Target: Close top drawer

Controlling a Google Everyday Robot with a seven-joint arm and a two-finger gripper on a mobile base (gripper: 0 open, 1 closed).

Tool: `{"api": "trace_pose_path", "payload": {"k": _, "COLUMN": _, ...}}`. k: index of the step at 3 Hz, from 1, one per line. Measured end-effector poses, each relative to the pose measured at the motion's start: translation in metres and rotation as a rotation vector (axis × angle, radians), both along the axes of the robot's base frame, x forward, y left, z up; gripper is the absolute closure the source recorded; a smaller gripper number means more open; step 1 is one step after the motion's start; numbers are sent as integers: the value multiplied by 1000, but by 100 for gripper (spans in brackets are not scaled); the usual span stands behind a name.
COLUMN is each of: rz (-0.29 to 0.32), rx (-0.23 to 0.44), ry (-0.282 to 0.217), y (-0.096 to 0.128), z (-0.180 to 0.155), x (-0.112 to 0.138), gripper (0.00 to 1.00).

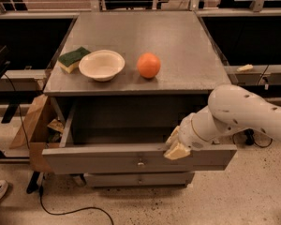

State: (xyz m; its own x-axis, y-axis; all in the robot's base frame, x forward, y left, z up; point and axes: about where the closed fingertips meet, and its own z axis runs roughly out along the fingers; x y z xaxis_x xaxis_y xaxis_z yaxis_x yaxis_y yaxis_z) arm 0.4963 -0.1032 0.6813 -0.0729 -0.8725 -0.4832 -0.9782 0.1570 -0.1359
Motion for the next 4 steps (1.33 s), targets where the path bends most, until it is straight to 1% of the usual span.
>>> {"api": "trace_pose_path", "payload": {"k": 1, "rz": 0, "rx": 0, "ry": 0, "y": 0, "z": 0, "x": 0, "gripper": 58}}
{"api": "trace_pose_path", "payload": {"k": 2, "rz": -6, "rx": -8, "ry": 2, "y": 3, "z": 0, "x": 7, "gripper": 34}}
{"api": "trace_pose_path", "payload": {"k": 3, "rz": -17, "rx": -32, "ry": 6, "y": 18, "z": -3, "x": 32, "gripper": 11}}
{"api": "trace_pose_path", "payload": {"k": 4, "rz": -21, "rx": -52, "ry": 6, "y": 34, "z": -3, "x": 57, "gripper": 0}}
